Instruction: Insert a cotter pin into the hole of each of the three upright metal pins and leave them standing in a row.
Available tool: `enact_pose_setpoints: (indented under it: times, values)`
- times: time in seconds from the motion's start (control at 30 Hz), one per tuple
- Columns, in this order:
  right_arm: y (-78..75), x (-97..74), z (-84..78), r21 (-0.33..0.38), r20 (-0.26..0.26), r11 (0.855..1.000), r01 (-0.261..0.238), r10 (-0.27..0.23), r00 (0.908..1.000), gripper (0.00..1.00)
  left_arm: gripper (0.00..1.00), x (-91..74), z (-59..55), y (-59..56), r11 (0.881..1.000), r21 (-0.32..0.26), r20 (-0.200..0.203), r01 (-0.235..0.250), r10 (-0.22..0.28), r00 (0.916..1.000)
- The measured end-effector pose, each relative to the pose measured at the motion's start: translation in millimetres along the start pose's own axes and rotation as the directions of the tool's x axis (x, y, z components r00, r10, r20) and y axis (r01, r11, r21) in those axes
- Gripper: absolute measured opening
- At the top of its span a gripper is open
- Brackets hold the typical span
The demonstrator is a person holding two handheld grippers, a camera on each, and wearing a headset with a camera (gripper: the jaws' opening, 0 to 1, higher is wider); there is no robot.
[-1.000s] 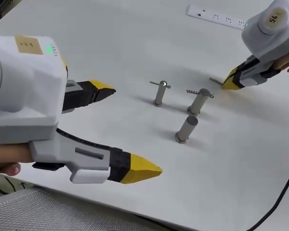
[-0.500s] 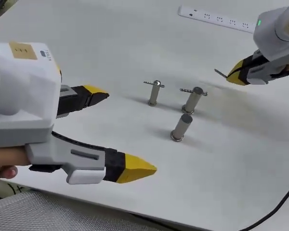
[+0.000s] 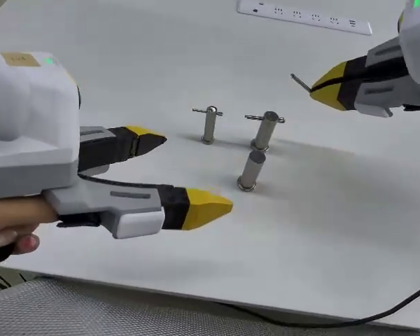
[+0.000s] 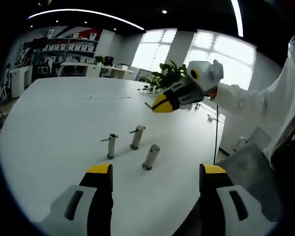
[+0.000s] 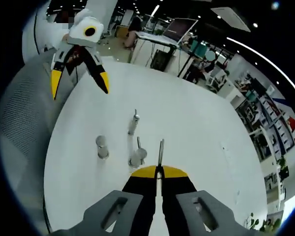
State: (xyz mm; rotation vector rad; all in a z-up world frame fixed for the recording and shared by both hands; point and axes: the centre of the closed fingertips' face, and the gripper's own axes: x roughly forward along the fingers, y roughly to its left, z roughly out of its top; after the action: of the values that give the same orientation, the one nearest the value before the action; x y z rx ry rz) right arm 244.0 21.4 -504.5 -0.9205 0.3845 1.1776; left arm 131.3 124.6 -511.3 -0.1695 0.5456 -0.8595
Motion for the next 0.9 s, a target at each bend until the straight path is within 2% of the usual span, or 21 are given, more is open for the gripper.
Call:
enact_pose_setpoints:
  times: [0.13, 0.33, 0.37, 0.43, 0.47, 0.53, 0.67, 0.73, 0.9]
  values:
    - [15.9, -8.2, 18.5, -0.044, 0.036, 0.999, 0.006, -0.004, 0.9993, 0.0, 0.62, 6.6, 12.5, 1.0, 0.998, -0.053, 0.035, 0.019, -0.017, 0.9992]
    - [35.1, -16.5, 37.3, -0.11, 0.068, 0.994, 0.009, -0.002, 0.9977, 0.0, 0.51, 15.6, 27.9, -1.9, 0.996, -0.068, 0.059, 0.064, -0.06, 0.9964]
    - [38.3, -18.1, 41.0, -0.137, 0.068, 0.99, 0.02, -0.011, 0.9976, 0.0, 0.48, 18.0, 30.1, -7.2, 0.995, -0.069, 0.061, 0.076, -0.072, 0.9955]
    - [37.9, -19.8, 45.3, -0.185, 0.074, 0.981, 0.06, -0.047, 0.9962, 0.0, 0.45, 22.5, 36.7, -10.0, 0.994, -0.072, 0.074, 0.077, -0.071, 0.9947]
    - [42.0, -19.9, 45.9, -0.174, 0.076, 0.983, 0.057, -0.045, 0.9961, 0.0, 0.42, 23.8, 39.1, -9.6, 0.994, -0.077, 0.081, 0.074, -0.068, 0.9944]
    - [45.2, -20.3, 46.9, -0.217, 0.07, 0.973, 0.073, -0.059, 0.9958, 0.0, 0.36, 29.2, 45.8, -12.2, 0.99, -0.117, 0.1, 0.083, -0.071, 0.9925]
    - [56.7, -20.9, 51.3, -0.237, 0.076, 0.969, 0.066, -0.049, 0.9959, 0.0, 0.24, 34.3, 49.3, -15.6, 0.986, -0.134, 0.105, 0.101, -0.087, 0.9906]
    - [61.5, -20.6, 54.2, -0.251, 0.073, 0.966, 0.061, -0.044, 0.9964, 0.0, 0.2, 37.8, 48.9, -21.3, 0.982, -0.15, 0.097, 0.118, -0.104, 0.9898]
    - [65.6, -20.3, 56.5, -0.269, 0.079, 0.961, 0.071, -0.051, 0.9955, 0.0, 0.04, 41.7, 50.7, -27.3, 0.979, -0.147, 0.107, 0.14, -0.125, 0.9864]
